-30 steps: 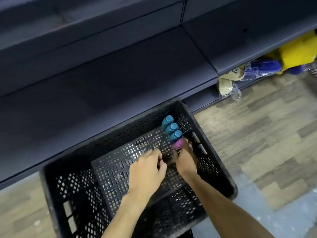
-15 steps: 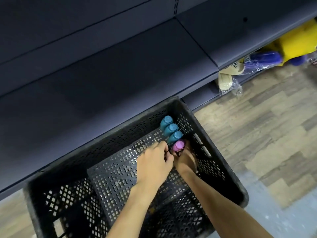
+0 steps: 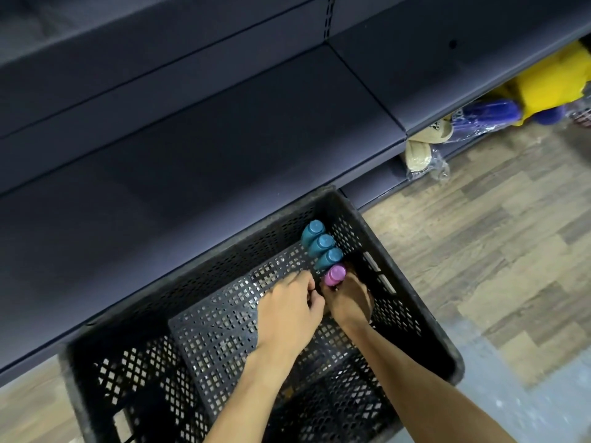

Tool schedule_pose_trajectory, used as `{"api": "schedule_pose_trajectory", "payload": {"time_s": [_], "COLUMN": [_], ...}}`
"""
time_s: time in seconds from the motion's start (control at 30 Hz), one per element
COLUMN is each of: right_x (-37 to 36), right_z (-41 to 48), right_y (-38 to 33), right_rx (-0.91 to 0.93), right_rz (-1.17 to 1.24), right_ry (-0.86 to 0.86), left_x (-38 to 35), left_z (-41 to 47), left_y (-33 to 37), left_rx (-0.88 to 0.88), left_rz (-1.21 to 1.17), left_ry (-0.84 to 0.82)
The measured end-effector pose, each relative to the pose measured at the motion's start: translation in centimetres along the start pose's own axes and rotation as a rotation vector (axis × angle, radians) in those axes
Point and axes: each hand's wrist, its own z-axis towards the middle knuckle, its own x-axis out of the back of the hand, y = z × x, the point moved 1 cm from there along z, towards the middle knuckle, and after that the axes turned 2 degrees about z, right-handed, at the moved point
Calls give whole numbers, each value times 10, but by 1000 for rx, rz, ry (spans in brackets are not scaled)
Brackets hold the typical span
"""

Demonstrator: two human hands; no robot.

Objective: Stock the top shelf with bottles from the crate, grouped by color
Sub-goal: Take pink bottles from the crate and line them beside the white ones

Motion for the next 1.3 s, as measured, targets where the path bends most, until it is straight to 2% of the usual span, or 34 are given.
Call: {"api": "schedule_pose_trajectory", "payload": {"time_s": [0.07, 0.27, 0.6, 0.9, 1.3], "right_x": [8, 57, 182, 318, 412], "right_z": [-8, -44, -121, -199, -281], "right_y": [-3, -24, -89, -184, -266], "right_rx": [87, 200, 469, 735, 975], "right_rz": [-21, 34, 148, 189, 207], "right_ry": [82, 126, 180, 378, 537], "left_x": [7, 50, 179, 328, 443], "left_z": [-2, -15, -40, -76, -129], "left_y": [-1, 7, 49, 99, 121], "left_rx": [-5, -24, -111, -260, -317], "left_rz": [3, 34, 114, 122, 141], "left_ry": [4, 5, 130, 378, 617]}}
